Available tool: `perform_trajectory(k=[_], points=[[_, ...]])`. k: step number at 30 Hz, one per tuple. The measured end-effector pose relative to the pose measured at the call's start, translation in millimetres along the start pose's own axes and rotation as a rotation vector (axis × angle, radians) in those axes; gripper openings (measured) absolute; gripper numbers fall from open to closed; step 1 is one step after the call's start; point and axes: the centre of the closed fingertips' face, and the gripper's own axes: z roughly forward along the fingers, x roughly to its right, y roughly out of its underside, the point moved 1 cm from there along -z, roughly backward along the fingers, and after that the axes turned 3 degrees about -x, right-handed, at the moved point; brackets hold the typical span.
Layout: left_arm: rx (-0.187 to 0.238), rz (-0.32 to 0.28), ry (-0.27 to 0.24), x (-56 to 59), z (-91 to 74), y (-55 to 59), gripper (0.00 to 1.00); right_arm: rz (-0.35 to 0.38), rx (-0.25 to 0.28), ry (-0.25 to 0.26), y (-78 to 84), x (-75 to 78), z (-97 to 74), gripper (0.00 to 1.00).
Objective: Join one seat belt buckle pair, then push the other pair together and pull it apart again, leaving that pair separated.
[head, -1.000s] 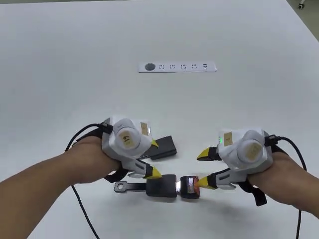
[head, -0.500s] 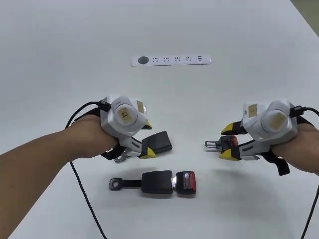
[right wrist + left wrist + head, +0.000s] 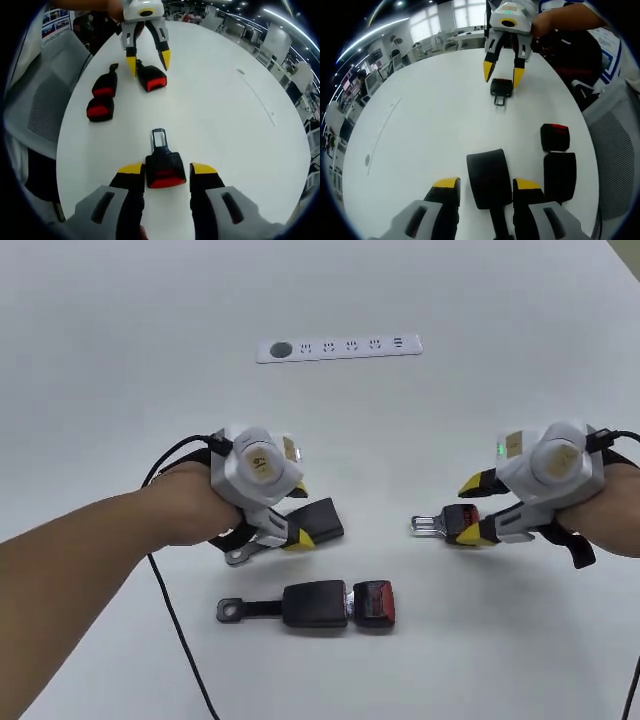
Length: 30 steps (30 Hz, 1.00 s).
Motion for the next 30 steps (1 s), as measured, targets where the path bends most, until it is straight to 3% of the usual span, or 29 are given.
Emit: perform_trajectory(k=[2, 6, 14, 18, 25, 30], points=[[0.004, 0.000, 0.003, 0.7, 1.2, 0.0, 0.40, -0.005, -0.008, -0.010, 2.6, -0.6, 1.9, 0.33], [-0.029, 0.037, 0.025, 6.1, 3.7, 5.8, 0.39, -0.006, -0.007, -0.022, 6.6, 0.7, 2.3, 0.33], [-0.039, 0.072, 0.044, 14.8, 5.7, -0.1, 0.36, -0.016, 0.011, -0.040, 6.6, -1.3, 5.7, 0.33], [-0.048, 0.106, 0.054, 14.8, 10.3, 2.7, 0.35, -0.025, 0.011, -0.056, 7.6, -2.0, 7.2, 0.32], [-0.042, 0.106, 0.070, 14.7, 12.1, 3.8, 0.35, -0.046, -0.012, -0.061, 6.9, -5.1, 9.4, 0.32], [-0.064, 0.131, 0.081, 15.4, 14.2, 1.6, 0.35, -0.056, -0.017, -0.069, 7.3, -4.8, 8.7, 0.32]])
